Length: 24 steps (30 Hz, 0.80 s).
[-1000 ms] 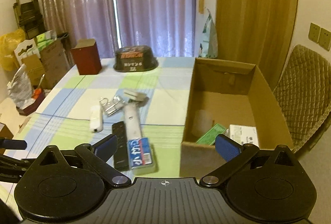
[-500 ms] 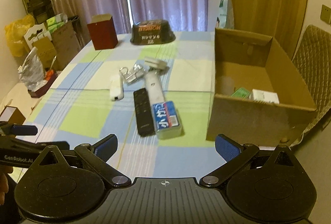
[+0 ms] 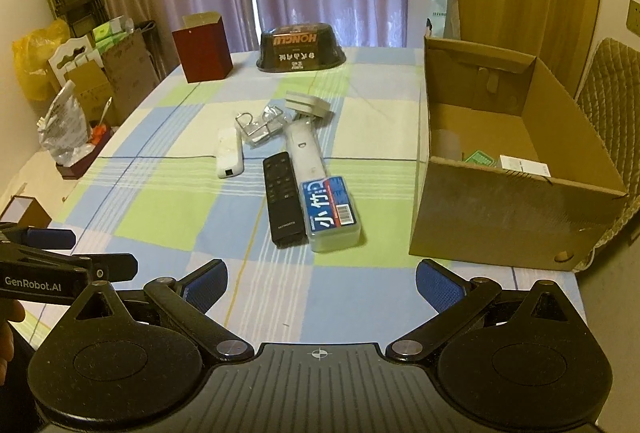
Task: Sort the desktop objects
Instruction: 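Withdraw both tools from the cardboard box back over the table, then grasp the black remote with the left tool while the right tool grasps the blue floss box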
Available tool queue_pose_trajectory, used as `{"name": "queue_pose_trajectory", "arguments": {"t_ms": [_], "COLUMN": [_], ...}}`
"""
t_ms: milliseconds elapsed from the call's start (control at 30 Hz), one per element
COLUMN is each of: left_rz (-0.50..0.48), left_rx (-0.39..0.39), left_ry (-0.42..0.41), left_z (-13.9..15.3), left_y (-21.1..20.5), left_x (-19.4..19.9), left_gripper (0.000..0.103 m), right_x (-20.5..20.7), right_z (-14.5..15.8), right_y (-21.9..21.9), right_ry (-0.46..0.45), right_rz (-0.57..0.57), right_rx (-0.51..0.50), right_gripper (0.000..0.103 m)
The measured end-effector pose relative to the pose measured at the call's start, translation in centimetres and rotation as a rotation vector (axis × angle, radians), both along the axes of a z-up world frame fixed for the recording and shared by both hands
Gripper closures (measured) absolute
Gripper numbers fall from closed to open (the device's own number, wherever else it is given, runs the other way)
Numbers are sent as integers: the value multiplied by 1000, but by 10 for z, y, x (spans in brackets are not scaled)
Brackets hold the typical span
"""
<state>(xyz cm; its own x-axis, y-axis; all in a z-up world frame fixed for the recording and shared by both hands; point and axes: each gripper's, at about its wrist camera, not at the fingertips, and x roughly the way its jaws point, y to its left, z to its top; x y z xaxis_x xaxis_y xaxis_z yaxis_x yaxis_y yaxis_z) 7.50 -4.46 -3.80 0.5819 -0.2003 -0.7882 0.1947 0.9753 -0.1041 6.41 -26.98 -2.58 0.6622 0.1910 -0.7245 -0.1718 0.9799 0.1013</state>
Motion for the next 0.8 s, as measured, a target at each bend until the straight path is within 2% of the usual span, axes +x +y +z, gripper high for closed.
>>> {"name": "queue_pose_trajectory", "arguments": {"t_ms": [267, 567, 633, 800], "left_rz": [-7, -23, -19, -12], "left_rx": [-9, 20, 18, 3], "left_ry": [-2, -13, -14, -15], "left_z": [-13, -34, -37, -42], "left_y": [2, 3, 5, 10], "left_x": [13, 41, 49, 64], "left_gripper": [1, 1, 1, 1], "right_x": [13, 50, 61, 85], "right_z": [-17, -51, -58, -76], "right_y": [5, 25, 29, 38], "right_ry": [-38, -49, -47, -57], "right_rz": [26, 84, 92, 102], "right_rx": [-40, -106, -120, -176], "right_gripper": [1, 1, 17, 20]}}
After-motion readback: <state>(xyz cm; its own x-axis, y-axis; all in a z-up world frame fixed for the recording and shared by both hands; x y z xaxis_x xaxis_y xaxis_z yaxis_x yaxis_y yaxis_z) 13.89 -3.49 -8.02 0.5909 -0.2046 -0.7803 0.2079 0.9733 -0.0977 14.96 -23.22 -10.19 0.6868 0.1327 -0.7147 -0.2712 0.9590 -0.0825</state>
